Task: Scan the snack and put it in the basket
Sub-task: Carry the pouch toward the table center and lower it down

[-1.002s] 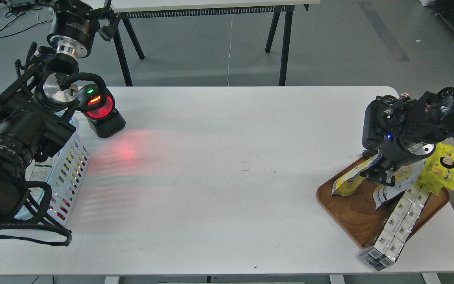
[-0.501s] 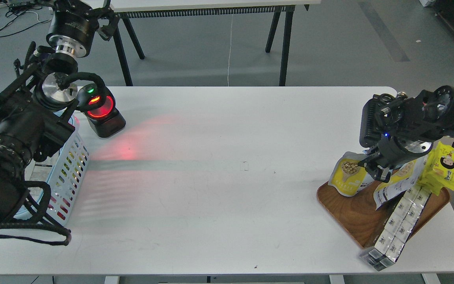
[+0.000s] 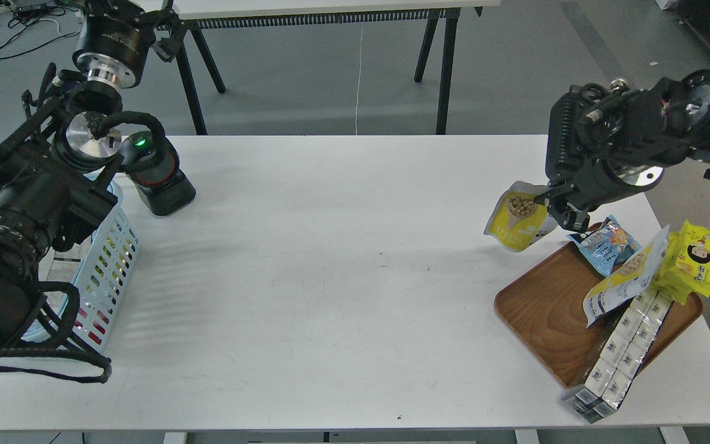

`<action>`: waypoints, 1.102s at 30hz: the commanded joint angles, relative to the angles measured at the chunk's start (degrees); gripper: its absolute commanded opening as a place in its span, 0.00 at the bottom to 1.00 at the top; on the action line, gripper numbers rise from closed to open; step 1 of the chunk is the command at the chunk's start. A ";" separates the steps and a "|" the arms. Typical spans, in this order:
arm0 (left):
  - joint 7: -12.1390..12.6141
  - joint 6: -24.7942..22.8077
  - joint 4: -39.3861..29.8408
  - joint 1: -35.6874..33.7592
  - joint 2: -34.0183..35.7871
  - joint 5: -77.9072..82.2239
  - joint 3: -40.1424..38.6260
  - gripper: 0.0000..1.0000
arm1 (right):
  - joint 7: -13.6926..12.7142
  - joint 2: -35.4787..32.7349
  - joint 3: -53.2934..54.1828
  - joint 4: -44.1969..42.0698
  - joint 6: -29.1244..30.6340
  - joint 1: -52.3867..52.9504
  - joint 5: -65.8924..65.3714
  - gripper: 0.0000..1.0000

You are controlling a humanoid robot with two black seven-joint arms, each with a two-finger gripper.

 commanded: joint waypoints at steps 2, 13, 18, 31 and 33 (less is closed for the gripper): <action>0.05 0.01 0.00 0.00 -0.05 0.00 0.00 1.00 | 0.00 4.07 2.79 -0.16 -0.01 -0.13 2.39 0.00; 0.14 0.01 0.00 0.00 0.03 0.08 0.00 1.00 | 0.00 18.66 6.92 -11.05 -0.01 -0.92 5.65 0.00; 0.14 0.01 0.00 0.00 0.03 0.17 0.00 1.00 | 0.00 24.63 9.82 -16.24 -0.01 -2.41 5.82 0.00; 0.14 0.01 0.00 0.08 0.03 0.17 0.00 1.00 | 0.00 37.29 11.67 -24.51 -0.01 -3.99 5.82 0.00; 0.14 0.01 0.00 0.08 0.12 0.17 0.00 1.00 | 0.00 38.88 11.67 -25.56 -0.01 -4.69 5.82 0.00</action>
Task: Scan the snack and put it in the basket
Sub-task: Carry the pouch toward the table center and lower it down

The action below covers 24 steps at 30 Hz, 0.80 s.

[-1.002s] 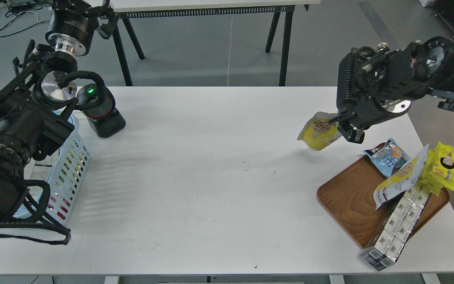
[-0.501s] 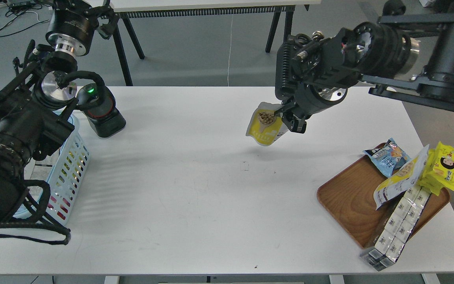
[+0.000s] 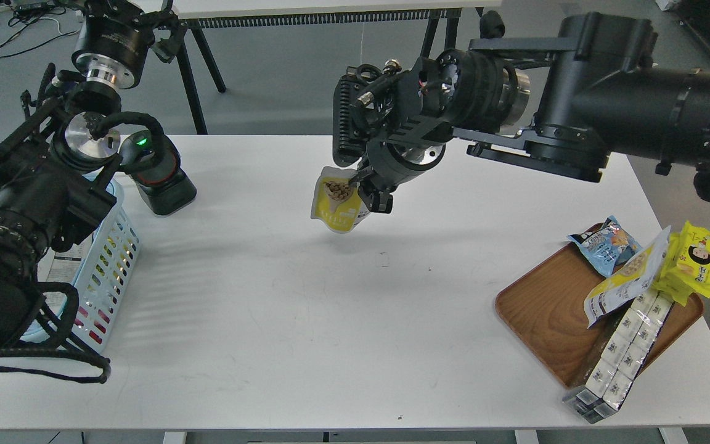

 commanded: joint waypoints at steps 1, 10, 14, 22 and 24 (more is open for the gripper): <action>0.00 0.00 0.00 -0.07 0.00 0.00 0.00 1.00 | 0.00 3.19 0.04 -1.82 0.00 -1.29 -0.07 0.00; -0.09 0.00 0.00 0.19 0.09 0.00 0.08 1.00 | 0.00 3.99 -0.23 -6.74 0.00 -4.11 -0.07 0.00; -0.09 0.00 0.00 0.28 0.18 0.00 0.00 1.00 | 0.00 3.99 -0.23 -7.36 0.00 -4.46 -0.07 0.00; -0.18 0.00 0.17 0.46 0.18 0.00 0.09 1.00 | 0.00 3.99 -0.49 -7.54 0.00 -5.43 -0.07 0.00; -0.27 0.00 0.17 0.46 0.09 0.00 0.00 1.00 | 0.00 3.99 -0.49 -7.45 0.00 -5.43 -0.07 0.00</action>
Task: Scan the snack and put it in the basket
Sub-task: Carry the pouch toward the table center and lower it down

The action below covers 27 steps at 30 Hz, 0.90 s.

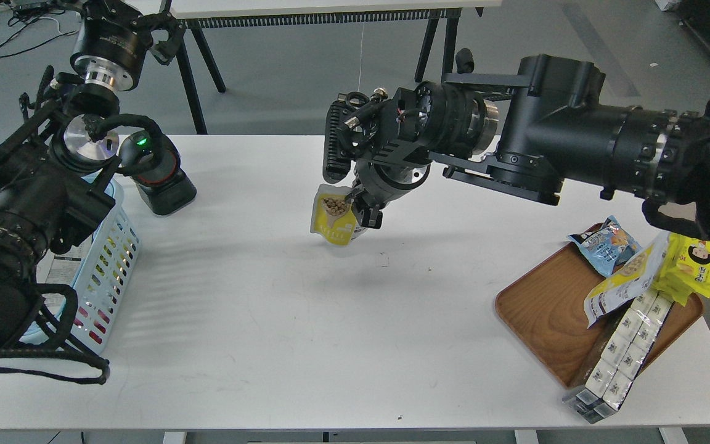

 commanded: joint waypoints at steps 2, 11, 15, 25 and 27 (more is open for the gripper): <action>-0.01 0.00 0.05 0.05 0.00 0.00 -0.04 1.00 | 0.00 0.00 -0.10 0.17 0.00 -0.12 0.01 0.00; -0.01 0.00 0.05 -0.04 0.00 0.00 -0.04 1.00 | 0.00 0.00 -0.27 0.17 0.00 -0.38 -0.08 0.00; -0.01 0.00 0.05 0.05 -0.09 0.00 -0.04 1.00 | 0.00 0.00 -0.27 0.35 0.00 -0.21 -0.08 0.01; -0.09 0.00 0.05 0.14 0.08 0.00 -0.04 1.00 | 0.00 0.00 -0.45 0.61 0.00 0.15 -0.17 0.08; -0.01 0.00 0.05 0.05 0.09 0.00 -0.04 1.00 | 0.00 0.00 -0.45 0.61 0.00 0.23 -0.17 0.10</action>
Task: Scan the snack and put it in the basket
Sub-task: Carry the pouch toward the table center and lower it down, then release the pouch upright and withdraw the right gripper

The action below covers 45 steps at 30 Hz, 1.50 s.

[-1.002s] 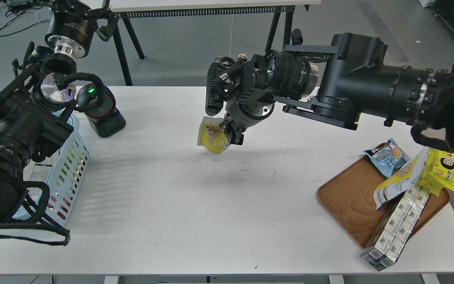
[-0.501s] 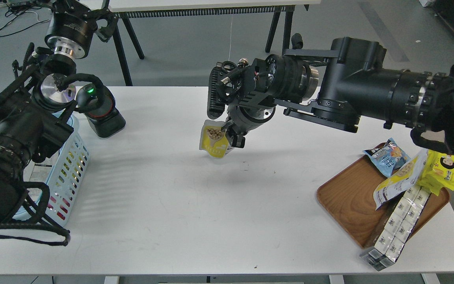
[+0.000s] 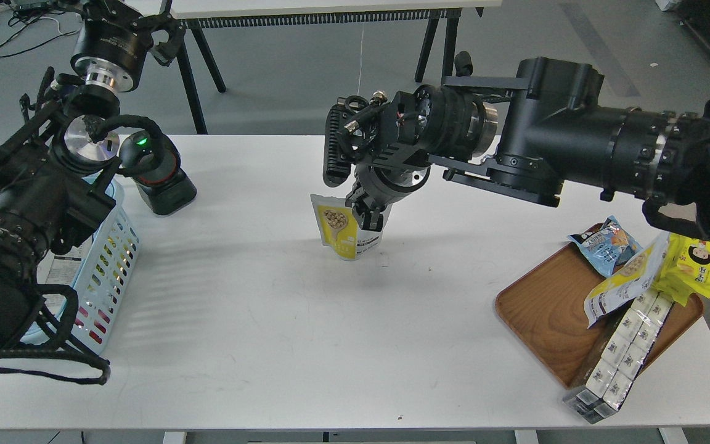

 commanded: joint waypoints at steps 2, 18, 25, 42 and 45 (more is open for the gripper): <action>0.00 0.00 0.00 -0.35 0.15 -0.01 0.09 1.00 | 0.00 0.00 -0.01 0.03 0.00 0.27 0.00 0.10; 0.61 0.00 -0.27 -0.96 0.68 0.08 0.09 1.00 | 0.00 -12.12 11.40 7.33 0.00 3.18 6.93 0.96; 4.38 0.00 -0.44 -2.72 1.38 0.17 0.18 1.00 | 0.00 -19.68 17.03 7.07 0.00 2.65 19.41 0.99; 6.94 0.00 -0.53 -8.43 1.90 2.62 13.09 1.00 | 0.00 -35.16 19.14 -1.62 0.00 -10.18 63.26 0.99; 6.94 0.00 -0.79 -10.10 3.13 9.46 14.76 1.00 | 0.00 -35.25 20.29 -4.88 0.00 -11.50 72.22 0.99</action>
